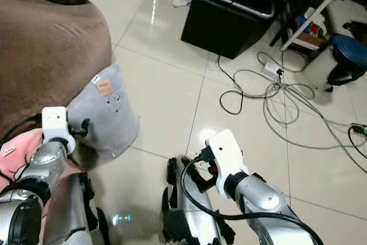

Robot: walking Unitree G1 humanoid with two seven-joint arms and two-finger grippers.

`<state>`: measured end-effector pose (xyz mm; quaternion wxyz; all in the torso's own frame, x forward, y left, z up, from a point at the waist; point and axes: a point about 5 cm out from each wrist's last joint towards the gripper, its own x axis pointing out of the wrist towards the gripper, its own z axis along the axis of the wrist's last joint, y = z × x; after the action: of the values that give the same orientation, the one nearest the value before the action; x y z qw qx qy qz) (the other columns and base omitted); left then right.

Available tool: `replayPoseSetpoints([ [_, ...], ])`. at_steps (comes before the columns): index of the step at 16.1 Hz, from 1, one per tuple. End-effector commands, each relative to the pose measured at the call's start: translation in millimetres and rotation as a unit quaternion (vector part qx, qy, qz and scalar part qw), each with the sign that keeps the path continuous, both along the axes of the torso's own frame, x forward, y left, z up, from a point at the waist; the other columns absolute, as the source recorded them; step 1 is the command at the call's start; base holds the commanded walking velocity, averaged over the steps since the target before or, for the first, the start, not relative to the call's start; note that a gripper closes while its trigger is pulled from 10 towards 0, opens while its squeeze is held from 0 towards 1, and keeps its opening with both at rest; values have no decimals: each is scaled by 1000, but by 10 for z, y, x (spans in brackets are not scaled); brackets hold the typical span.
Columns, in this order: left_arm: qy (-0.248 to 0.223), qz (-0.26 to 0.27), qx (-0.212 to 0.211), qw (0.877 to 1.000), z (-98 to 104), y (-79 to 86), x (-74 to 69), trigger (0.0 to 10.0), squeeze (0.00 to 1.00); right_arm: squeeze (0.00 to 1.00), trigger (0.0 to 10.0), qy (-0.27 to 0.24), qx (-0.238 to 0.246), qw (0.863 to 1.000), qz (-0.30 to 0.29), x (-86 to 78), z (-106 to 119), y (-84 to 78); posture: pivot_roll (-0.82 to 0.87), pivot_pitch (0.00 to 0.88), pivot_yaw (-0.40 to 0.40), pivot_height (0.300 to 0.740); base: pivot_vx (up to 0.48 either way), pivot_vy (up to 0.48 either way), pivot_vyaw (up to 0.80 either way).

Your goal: Move the pillow to the sofa from floor

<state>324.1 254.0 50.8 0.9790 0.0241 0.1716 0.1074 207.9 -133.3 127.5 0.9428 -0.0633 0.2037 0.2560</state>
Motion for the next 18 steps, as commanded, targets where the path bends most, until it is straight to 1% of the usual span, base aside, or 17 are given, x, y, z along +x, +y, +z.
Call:
replayPoseSetpoints([
  [1,26,1,-8,1000,-136,-22,-93,10000,0,0,10000,6,-6,1000,-9,-8,3,-53,-229,273,-223,547,0,0,0],
  [3,30,8,4,999,-158,11,-125,10000,0,0,10000,5,-4,1000,-9,-2,1,-40,-217,264,-217,547,0,0,0],
  [4,37,9,21,999,-164,41,-141,10000,0,0,10000,4,-2,1000,-7,0,14,-32,-215,253,-217,547,0,0,0],
  [5,45,22,35,998,-169,98,-164,10000,0,0,10000,2,-3,1000,-5,1,14,-27,-218,251,-218,547,0,0,0],
  [9,48,32,1,998,-193,111,-182,10000,0,0,10000,5,-5,1000,-2,-21,9,-42,-218,252,-223,547,0,0,0],
  [10,46,30,-24,998,-211,93,-189,10000,0,0,10000,7,-6,1000,0,-35,6,-50,-217,246,-226,547,0,0,0],
  [11,45,23,-41,998,-226,69,-193,8039,0,0,10000,8,-7,1000,1,-36,5,-52,-217,246,-226,547,0,0,0],
  [12,46,18,-42,998,-234,55,-196,4510,0,0,10000,7,-7,1000,1,-29,8,-51,-218,246,-227,547,0,0,0],
  [13,45,17,-41,998,-234,53,-196,1333,0,0,10000,6,-7,1000,1,-28,12,-50,-220,246,-228,547,0,0,0],
  [14,46,17,-38,998,-235,53,-197,0,0,0,10000,6,-7,1000,2,-30,14,-50,-220,246,-228,547,0,0,0],
  [18,43,14,-39,998,-235,54,-200,0,0,0,10000,6,-8,1000,4,-46,15,-61,-221,249,-229,547,0,0,0],
])
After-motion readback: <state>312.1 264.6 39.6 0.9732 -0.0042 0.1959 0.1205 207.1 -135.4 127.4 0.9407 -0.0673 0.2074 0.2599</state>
